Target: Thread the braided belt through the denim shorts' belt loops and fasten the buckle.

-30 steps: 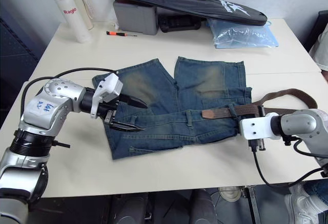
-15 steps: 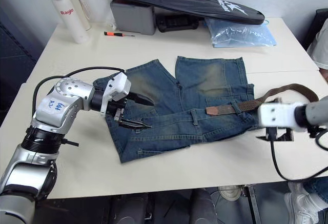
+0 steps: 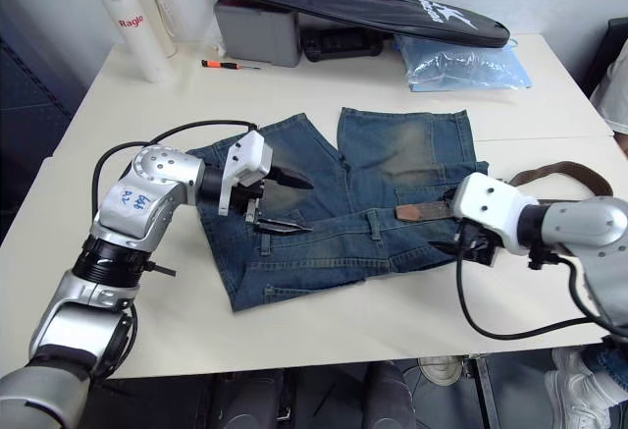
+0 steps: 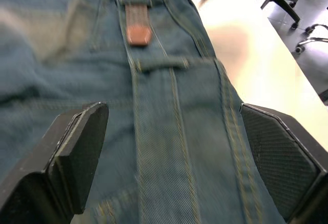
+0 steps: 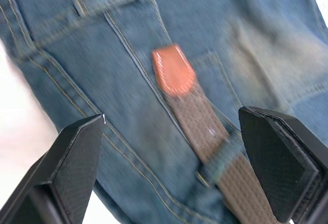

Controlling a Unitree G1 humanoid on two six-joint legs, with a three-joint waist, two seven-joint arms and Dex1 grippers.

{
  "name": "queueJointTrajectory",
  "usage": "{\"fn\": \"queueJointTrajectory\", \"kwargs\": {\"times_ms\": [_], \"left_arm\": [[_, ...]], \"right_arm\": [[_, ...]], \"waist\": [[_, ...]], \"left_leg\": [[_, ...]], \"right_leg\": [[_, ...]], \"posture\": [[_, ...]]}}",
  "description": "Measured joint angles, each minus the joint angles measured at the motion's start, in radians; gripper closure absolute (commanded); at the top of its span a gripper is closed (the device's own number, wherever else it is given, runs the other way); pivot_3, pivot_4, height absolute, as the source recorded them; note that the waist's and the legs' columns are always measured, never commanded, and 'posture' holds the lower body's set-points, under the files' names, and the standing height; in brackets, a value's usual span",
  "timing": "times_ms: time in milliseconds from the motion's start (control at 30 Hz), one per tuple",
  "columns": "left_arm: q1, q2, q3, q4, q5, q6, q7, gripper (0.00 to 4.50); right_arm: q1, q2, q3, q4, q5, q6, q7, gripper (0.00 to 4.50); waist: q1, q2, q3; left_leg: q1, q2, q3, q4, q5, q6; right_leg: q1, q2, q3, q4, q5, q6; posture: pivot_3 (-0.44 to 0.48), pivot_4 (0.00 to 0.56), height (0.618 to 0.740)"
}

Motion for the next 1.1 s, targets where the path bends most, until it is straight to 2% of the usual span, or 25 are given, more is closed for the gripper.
{"fn": "queueJointTrajectory", "kwargs": {"times_ms": [333, 433, 533, 567, 767, 800, 1100], "left_arm": [[-0.006, -0.025, -0.015, 0.013, 0.012, -0.017, 0.013, 0.0], [0.011, -0.016, -0.019, 0.001, 0.014, -0.015, 0.01, 0.0], [0.023, -0.015, -0.023, -0.001, 0.015, -0.009, 0.013, 0.0], [0.023, -0.015, -0.023, -0.001, 0.015, -0.009, 0.014, 0.0], [0.035, -0.011, -0.023, -0.008, 0.015, -0.008, 0.018, 0.0], [0.036, -0.01, -0.023, -0.008, 0.015, -0.007, 0.018, 0.0], [0.041, -0.009, -0.023, -0.008, 0.015, -0.005, 0.019, 0.0]], "right_arm": [[-0.088, 0.162, 0.14, 0.106, -0.148, 0.05, -0.176, 0.02], [-0.096, 0.193, 0.148, 0.14, -0.179, 0.042, -0.213, 0.02], [-0.103, 0.23, 0.149, 0.158, -0.195, 0.05, -0.241, 0.81], [-0.103, 0.239, 0.149, 0.16, -0.195, 0.058, -0.244, 1.22], [-0.088, 0.274, 0.148, 0.146, -0.194, 0.115, -0.268, 4.23], [-0.088, 0.275, 0.148, 0.142, -0.195, 0.12, -0.273, 4.45], [-0.088, 0.287, 0.126, 0.131, -0.186, 0.159, -0.291, 4.45]], "waist": [[0.001, 0.0, 0.0], [-0.002, 0.0, 0.0], [-0.002, 0.0, 0.0], [-0.002, 0.0, 0.0], [-0.001, 0.0, 0.0], [-0.001, 0.0, 0.0], [0.0, 0.0, 0.0]], "left_leg": [[0.0, 0.0, 0.0, 0.0, 0.0, 0.0], [0.0, 0.0, 0.0, 0.0, 0.0, 0.0], [0.001, 0.0, 0.0, 0.0, 0.0, 0.0], [0.001, 0.0, 0.0, 0.0, 0.0, 0.0], [0.001, 0.0, 0.0, 0.0, 0.0, 0.0], [0.001, 0.0, 0.0, 0.0, 0.0, 0.0], [0.001, 0.0, 0.0, 0.0, 0.0, 0.0]], "right_leg": [[0.0, 0.0, 0.0, 0.0, 0.0, 0.0], [0.0, 0.0, 0.0, 0.0, 0.0, 0.0], [0.0, 0.0, 0.0, 0.001, 0.0, 0.0], [0.0, 0.0, 0.0, 0.001, 0.0, 0.0], [0.001, 0.0, 0.001, 0.001, 0.0, 0.0], [0.001, 0.0, 0.0, 0.001, 0.0, 0.0], [0.001, 0.0, 0.0, 0.001, 0.0, 0.0]], "posture": [[0.0, 0.15, 0.74], [0.0, 0.15, 0.74], [0.0, 0.15, 0.74], [0.0, 0.15, 0.74], [0.0, 0.15, 0.74], [0.0, 0.15, 0.74], [0.0, 0.15, 0.74]]}}
